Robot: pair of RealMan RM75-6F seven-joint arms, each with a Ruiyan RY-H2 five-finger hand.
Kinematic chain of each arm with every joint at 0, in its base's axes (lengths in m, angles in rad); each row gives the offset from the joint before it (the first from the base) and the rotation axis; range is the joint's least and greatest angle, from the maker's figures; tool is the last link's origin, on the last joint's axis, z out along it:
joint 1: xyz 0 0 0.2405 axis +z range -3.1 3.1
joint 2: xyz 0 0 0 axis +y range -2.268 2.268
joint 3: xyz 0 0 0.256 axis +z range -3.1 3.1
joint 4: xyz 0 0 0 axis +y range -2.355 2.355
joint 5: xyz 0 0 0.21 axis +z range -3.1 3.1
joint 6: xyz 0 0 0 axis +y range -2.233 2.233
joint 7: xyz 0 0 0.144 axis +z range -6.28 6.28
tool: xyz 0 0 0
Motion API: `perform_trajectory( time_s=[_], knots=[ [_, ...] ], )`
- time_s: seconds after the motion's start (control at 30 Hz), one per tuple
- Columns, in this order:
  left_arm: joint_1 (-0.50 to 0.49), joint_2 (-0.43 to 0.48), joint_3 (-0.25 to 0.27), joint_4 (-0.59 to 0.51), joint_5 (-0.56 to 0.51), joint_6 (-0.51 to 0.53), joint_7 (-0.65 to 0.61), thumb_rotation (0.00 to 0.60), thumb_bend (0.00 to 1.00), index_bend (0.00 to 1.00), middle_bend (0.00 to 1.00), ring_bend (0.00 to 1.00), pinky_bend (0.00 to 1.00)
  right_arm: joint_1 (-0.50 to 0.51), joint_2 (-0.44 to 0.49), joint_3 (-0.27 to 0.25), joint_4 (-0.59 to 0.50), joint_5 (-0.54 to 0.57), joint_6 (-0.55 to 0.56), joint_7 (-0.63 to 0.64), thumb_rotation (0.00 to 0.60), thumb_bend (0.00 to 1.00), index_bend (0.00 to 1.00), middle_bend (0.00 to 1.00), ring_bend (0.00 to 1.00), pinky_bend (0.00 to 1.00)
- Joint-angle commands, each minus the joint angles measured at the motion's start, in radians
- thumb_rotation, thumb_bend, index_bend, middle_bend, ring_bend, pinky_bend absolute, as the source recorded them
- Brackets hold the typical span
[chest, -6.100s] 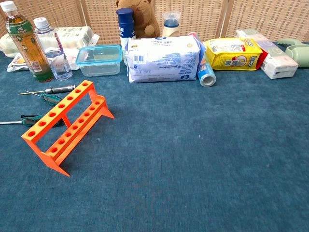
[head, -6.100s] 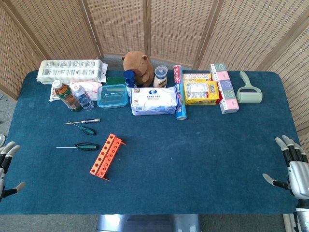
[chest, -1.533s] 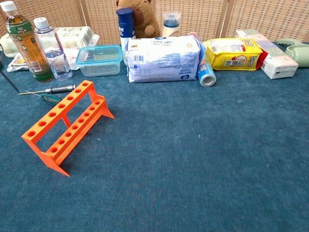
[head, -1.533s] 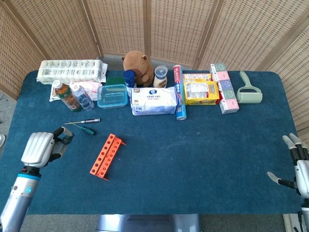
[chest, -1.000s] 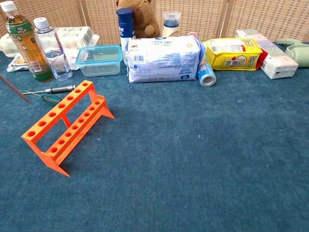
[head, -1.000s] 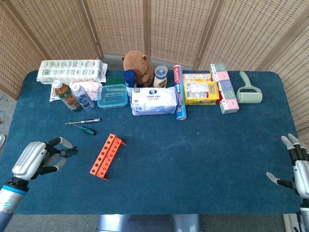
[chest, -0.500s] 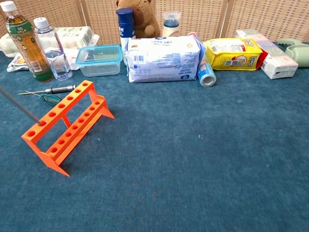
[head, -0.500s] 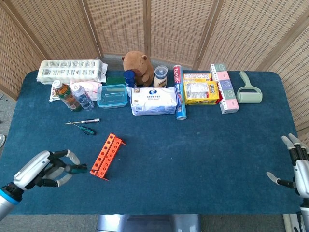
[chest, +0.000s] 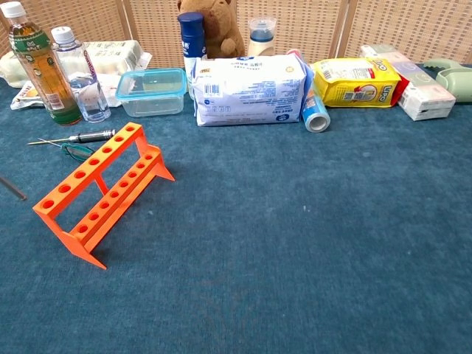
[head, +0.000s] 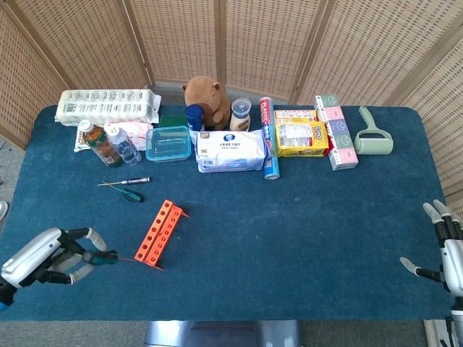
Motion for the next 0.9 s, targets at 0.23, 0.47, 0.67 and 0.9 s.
perform_trajectory(
  time_s=[0.23,0.47,0.67,0.9],
  knots=[
    [-0.02,-0.037,-0.04,-0.039,-0.148,-0.075,0.134,0.6,0.47,0.53,0.95,0.91,0.92,0.0,-0.001,0.0,-0.001,0.002,0.0,-0.004,0.6,0.08,0.03,0.01,0.0,0.0],
    [-0.018,-0.05,-0.043,-0.054,-0.153,-0.08,0.151,0.6,0.47,0.53,0.95,0.91,0.92,-0.001,0.002,0.001,-0.001,0.002,0.001,0.003,0.6,0.08,0.03,0.01,0.0,0.0],
    [-0.004,-0.03,-0.035,-0.068,-0.119,-0.057,0.148,0.6,0.47,0.53,0.95,0.91,0.92,-0.003,0.006,0.002,-0.001,0.001,0.005,0.012,0.6,0.08,0.03,0.01,0.0,0.0],
    [-0.008,-0.038,-0.032,-0.078,-0.101,-0.071,0.162,0.6,0.47,0.53,0.95,0.91,0.92,-0.004,0.007,0.001,-0.003,-0.001,0.006,0.013,0.6,0.08,0.03,0.01,0.0,0.0]
  ],
)
